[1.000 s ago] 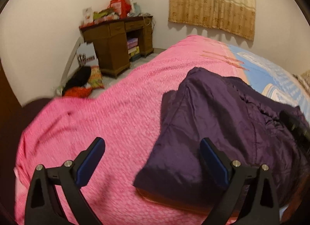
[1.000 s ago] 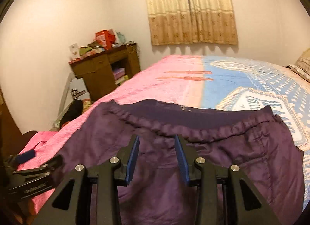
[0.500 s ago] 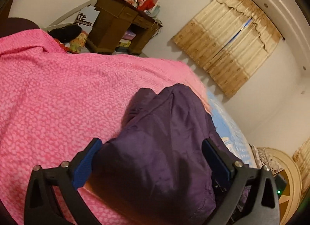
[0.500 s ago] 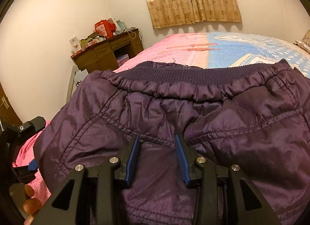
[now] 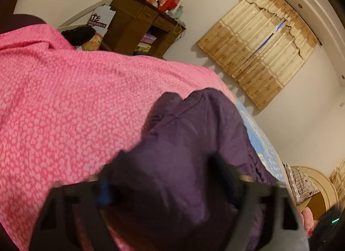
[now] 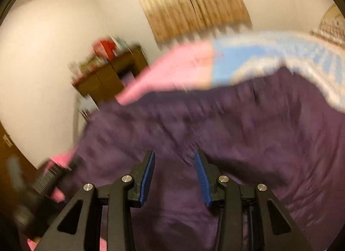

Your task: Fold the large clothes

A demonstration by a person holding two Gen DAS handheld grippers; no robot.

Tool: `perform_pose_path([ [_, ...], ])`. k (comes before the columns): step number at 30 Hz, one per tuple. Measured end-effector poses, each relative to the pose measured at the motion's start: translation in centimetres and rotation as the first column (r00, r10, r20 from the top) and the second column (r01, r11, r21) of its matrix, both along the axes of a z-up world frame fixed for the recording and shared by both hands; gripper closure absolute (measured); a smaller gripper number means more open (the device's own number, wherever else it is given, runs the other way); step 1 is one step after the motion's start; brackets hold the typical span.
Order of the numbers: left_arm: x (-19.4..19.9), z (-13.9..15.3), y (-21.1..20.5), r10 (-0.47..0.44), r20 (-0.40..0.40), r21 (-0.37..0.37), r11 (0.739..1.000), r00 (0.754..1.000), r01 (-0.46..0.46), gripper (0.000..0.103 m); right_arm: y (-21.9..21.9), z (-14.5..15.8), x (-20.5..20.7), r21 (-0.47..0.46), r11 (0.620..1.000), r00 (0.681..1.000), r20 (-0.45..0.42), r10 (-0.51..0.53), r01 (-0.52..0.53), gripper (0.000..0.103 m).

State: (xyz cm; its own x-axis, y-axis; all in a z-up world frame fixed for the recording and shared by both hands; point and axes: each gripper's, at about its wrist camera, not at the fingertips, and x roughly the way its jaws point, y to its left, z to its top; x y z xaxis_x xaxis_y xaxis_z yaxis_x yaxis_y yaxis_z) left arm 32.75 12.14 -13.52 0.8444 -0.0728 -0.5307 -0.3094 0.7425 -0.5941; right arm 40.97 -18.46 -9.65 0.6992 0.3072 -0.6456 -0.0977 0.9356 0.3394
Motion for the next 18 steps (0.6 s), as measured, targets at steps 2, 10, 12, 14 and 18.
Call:
perform_pose_path([
  [2,0.2,1.1,0.2,-0.016,0.024,0.02,1.0,1.0,0.016,0.06,0.2,-1.5,-0.3,-0.012,1.0,1.0,0.012,0.024,-0.023,0.064],
  [10,0.4,7.7,-4.6,-0.202,0.137,0.306,0.94,0.97,0.153,0.085,-1.0,-1.5,-0.2,0.046,0.999,1.0,0.003,0.02,-0.02,0.063],
  [12,0.2,9.6,-6.5,-0.279,0.17,0.366,0.908,0.945,0.203,0.087,-1.8,-1.2,-0.3,0.095,0.995,0.999,-0.007,0.042,-0.041,0.063],
  [14,0.0,11.2,-8.3,-0.351,0.201,0.428,0.871,0.915,0.24,0.088,-3.2,-0.6,-0.5,0.181,0.981,0.997,-0.02,0.078,-0.073,0.063],
  [18,-0.7,13.3,-12.6,-0.51,0.222,0.532,0.777,0.831,0.335,0.089,-7.4,0.9,-1.6,0.351,0.933,0.996,0.0,0.084,-0.079,0.063],
])
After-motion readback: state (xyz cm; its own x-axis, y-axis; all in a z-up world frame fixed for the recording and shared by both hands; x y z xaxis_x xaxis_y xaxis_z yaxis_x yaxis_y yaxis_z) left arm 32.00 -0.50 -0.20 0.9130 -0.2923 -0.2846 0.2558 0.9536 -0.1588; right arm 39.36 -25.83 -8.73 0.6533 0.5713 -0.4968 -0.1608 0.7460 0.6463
